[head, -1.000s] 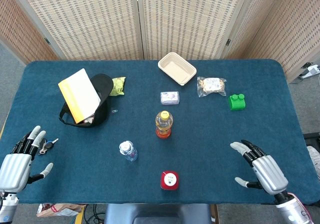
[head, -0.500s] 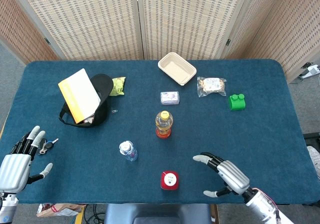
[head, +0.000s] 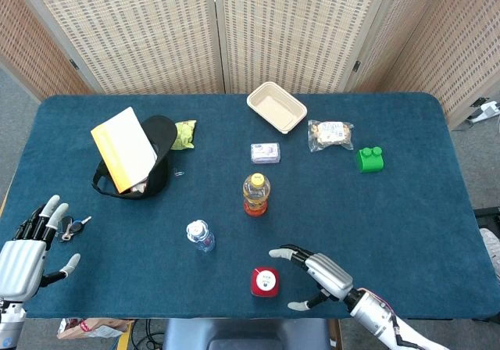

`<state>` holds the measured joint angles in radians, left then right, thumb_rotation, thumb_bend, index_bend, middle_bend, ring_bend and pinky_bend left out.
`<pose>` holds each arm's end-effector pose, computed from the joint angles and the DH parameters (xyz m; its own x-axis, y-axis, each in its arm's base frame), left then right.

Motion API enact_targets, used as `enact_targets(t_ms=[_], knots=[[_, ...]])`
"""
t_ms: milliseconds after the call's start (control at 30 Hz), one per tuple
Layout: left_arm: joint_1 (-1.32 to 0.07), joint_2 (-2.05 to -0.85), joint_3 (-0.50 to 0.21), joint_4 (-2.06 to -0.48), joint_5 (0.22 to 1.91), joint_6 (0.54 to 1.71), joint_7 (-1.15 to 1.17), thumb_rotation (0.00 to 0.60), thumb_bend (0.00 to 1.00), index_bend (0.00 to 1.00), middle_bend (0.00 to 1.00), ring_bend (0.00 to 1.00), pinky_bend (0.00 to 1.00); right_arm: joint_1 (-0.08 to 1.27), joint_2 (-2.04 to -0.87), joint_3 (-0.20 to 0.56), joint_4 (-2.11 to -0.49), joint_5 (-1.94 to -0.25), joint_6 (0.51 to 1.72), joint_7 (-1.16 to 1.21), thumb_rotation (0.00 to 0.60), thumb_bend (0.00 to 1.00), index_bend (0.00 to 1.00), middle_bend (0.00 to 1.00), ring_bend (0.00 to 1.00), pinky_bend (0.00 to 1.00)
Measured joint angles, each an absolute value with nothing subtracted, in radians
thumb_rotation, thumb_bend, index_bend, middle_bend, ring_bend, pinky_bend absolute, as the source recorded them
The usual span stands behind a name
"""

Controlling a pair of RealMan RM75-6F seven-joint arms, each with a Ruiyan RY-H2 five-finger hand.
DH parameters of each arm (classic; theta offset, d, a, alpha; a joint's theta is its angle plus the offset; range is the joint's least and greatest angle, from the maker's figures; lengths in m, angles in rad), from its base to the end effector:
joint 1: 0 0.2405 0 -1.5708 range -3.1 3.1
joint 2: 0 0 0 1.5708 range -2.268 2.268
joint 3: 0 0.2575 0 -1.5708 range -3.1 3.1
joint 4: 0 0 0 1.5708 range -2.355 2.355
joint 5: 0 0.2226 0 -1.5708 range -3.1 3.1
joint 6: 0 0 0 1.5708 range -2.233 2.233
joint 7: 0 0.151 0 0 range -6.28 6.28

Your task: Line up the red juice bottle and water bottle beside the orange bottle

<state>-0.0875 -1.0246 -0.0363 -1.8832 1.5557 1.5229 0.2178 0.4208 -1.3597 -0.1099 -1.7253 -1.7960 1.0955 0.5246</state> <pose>-0.2577 0.1819 0.1560 0.4356 -0.0243 0.8998 0.8965 -0.0777 -0.4361 -0.1795 -0.1888 -0.0108 -0.1024 -0.6720 0.7335 -0.8753 -0.2895 -0.3874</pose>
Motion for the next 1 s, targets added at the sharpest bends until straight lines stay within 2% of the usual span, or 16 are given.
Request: enact_targets(t_ms=[500, 733, 900, 1000], knots=[[-0.085, -1.014, -0.036, -1.885, 1.552, 1.522, 0.206, 0.600, 0.22, 0.01, 0.00, 0.02, 0.14, 0.481, -1.480, -0.105, -1.643, -1.756, 1.064, 0.583, 0.600, 0.00, 0.14, 0.19, 0.08, 0.20], [-0.080, -1.011, -0.035, -1.882, 1.552, 1.527, 0.199, 0.600, 0.22, 0.01, 0.00, 0.02, 0.14, 0.497, -1.522, -0.117, -1.606, -1.751, 1.063, 0.602, 0.600, 0.01, 0.20, 0.19, 0.08, 0.20], [-0.076, -1.008, -0.034, -1.882, 1.551, 1.531, 0.198, 0.600, 0.22, 0.01, 0.00, 0.02, 0.14, 0.504, -1.546, -0.119, -1.584, -1.742, 1.068, 0.628, 0.600, 0.21, 0.34, 0.22, 0.09, 0.20], [-0.074, -1.007, -0.034, -1.882, 1.551, 1.535, 0.198, 0.600, 0.22, 0.01, 0.00, 0.02, 0.14, 0.505, -1.566, -0.121, -1.567, -1.737, 1.074, 0.638, 0.600, 0.30, 0.37, 0.24, 0.10, 0.20]])
